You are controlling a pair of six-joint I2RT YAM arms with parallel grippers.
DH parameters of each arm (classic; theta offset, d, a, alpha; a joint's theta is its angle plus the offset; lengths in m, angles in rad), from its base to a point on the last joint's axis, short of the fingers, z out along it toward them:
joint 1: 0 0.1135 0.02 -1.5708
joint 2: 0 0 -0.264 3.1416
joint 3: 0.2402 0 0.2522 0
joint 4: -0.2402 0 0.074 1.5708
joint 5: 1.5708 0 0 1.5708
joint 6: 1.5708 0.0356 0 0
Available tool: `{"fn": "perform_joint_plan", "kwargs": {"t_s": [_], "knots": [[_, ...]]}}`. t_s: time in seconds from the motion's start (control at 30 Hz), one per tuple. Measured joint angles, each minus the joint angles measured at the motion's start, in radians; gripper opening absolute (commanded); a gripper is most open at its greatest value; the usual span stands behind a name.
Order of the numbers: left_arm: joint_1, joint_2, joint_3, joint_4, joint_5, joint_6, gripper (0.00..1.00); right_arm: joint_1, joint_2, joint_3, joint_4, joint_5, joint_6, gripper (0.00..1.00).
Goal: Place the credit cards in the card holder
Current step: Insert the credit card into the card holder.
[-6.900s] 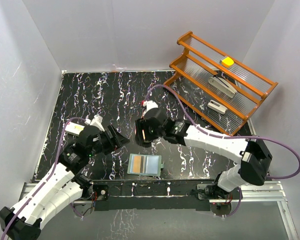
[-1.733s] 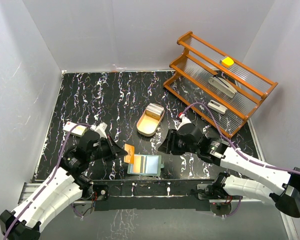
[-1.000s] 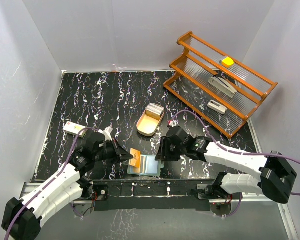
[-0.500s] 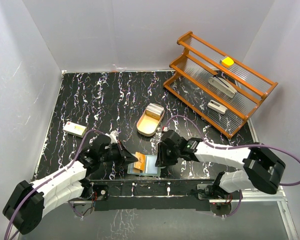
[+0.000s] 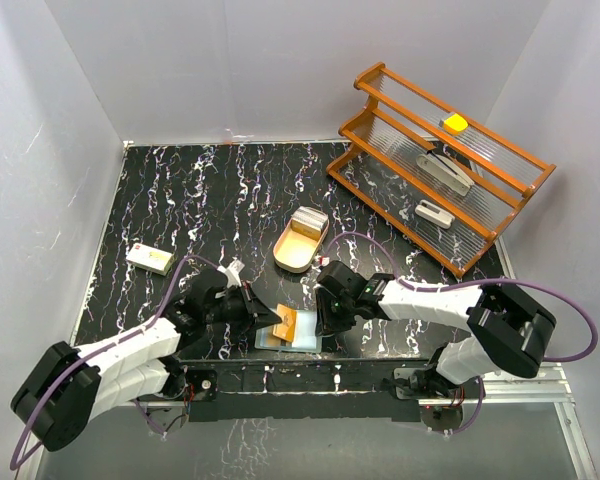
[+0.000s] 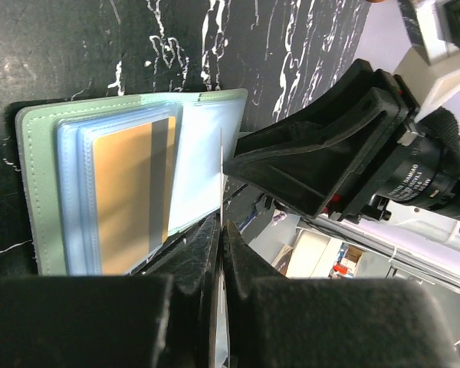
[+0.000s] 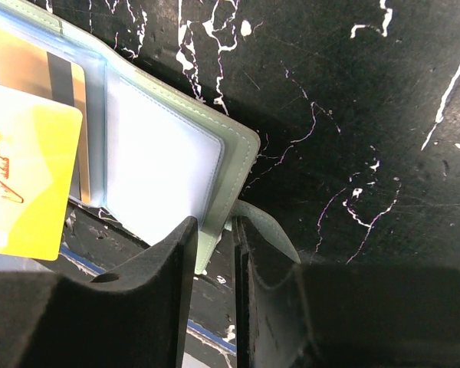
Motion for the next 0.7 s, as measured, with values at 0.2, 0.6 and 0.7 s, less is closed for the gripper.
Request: {"fn": "perform_joint_plan", "kwargs": {"t_s": [0.2,0.6,0.7], "knots": [[-0.005,0.020,-0.010,0.004,-0.004,0.008,0.00,0.000,0.000,0.000,-0.001,0.001,-0.010,0.20],[-0.013,0.091,-0.050,0.061,-0.027,0.029,0.00,0.000,-0.004,-0.006,0.004,0.002,-0.014,0.20],[-0.014,0.118,-0.058,0.081,-0.029,0.033,0.00,0.000,-0.004,-0.006,0.004,0.003,-0.016,0.20]]}}
